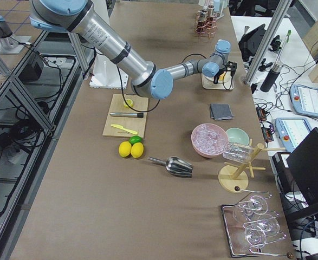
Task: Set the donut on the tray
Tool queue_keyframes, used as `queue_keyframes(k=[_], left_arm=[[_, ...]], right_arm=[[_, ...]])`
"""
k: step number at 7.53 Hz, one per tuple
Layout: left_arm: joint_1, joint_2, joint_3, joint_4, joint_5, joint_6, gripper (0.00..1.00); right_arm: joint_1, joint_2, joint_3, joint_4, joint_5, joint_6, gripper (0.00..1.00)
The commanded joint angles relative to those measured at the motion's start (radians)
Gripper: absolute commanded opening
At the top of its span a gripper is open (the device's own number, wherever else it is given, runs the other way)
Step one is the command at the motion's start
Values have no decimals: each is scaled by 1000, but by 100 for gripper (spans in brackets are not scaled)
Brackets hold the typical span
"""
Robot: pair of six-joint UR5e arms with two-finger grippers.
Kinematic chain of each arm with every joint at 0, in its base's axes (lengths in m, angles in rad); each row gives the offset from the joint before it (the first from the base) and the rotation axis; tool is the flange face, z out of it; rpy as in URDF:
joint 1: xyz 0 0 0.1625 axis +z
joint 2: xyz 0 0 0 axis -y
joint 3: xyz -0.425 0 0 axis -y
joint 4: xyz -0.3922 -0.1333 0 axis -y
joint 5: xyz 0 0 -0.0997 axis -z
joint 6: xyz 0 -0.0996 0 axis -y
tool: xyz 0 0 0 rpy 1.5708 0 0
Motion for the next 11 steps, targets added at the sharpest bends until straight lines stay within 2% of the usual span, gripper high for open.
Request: queue_keyframes(k=[1, 4, 11], left_arm=[[0, 18, -10, 0, -1, 1, 99], [0, 18, -13, 0, -1, 0, 99], [0, 26, -24, 0, -1, 0, 99]], right_arm=[[-32, 41, -41, 12, -15, -1, 0], [-36, 60, -125, 86, -29, 1, 0], [-48, 135, -246, 123, -107, 4, 0]])
